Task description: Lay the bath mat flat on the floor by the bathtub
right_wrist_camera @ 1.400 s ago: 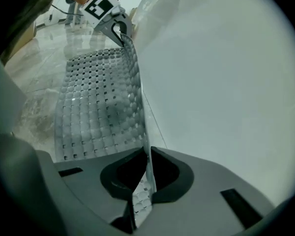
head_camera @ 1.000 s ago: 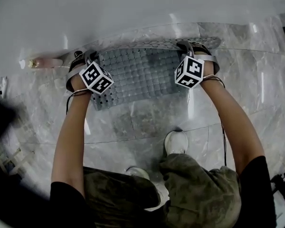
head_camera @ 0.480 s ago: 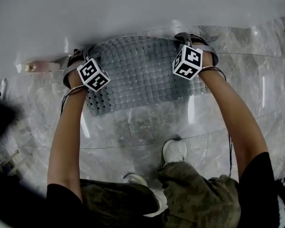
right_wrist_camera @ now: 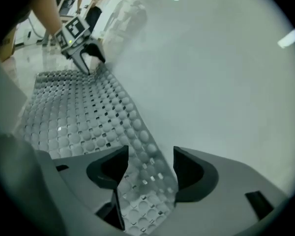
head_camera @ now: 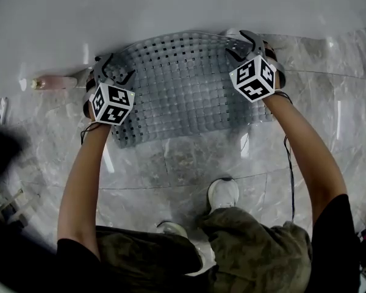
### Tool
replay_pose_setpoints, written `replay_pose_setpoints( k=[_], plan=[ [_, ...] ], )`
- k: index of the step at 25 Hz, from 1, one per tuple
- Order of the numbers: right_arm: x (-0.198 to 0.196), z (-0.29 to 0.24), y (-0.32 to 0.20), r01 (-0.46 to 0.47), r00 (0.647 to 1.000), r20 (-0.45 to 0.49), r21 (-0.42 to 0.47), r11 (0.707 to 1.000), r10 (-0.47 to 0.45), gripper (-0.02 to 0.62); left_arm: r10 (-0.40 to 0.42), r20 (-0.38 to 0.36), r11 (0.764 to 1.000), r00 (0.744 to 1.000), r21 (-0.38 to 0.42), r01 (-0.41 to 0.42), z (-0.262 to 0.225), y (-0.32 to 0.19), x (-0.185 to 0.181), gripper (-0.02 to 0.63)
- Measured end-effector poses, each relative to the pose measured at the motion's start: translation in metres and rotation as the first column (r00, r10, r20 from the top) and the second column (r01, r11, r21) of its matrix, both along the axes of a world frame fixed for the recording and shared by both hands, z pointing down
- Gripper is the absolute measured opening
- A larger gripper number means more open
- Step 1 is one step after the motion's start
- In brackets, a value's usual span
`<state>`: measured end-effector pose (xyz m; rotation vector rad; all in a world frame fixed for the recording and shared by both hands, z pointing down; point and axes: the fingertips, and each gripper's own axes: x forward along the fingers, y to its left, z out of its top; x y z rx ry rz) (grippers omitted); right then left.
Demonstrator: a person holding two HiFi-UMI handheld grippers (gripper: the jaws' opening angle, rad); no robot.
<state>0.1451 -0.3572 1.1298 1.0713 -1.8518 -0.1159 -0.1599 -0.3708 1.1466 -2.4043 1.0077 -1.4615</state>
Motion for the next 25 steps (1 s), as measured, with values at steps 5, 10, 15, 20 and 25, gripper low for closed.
replay_pose_setpoints(
  k=[5,10,15,20,25],
  plan=[
    [0.023,-0.033,0.021,-0.168,0.967,0.205,0.074,0.983,0.150,0.256,-0.187,-0.237,0.980,0.953,0.017,0.197,-0.015,0.006,0.006,0.351],
    [0.023,0.028,0.084,-0.215,0.917,0.312,-0.133,0.967,0.247,0.258,-0.250,-0.290,0.962,0.924,-0.181,0.204,0.024,0.067,0.038,0.351],
    [0.033,0.074,0.114,-0.265,0.884,0.326,-0.241,0.934,0.335,0.258,-0.239,-0.254,0.933,0.937,-0.327,0.149,0.069,0.090,0.056,0.358],
    [0.041,0.083,0.121,-0.330,0.784,0.437,-0.310,0.892,0.442,0.261,-0.310,-0.331,0.913,0.891,-0.365,0.182,0.080,0.099,0.056,0.362],
    [0.046,0.083,0.142,-0.327,0.775,0.440,-0.335,0.884,0.453,0.261,-0.292,-0.346,0.910,0.892,-0.388,0.147,0.078,0.121,0.061,0.365]
  ],
)
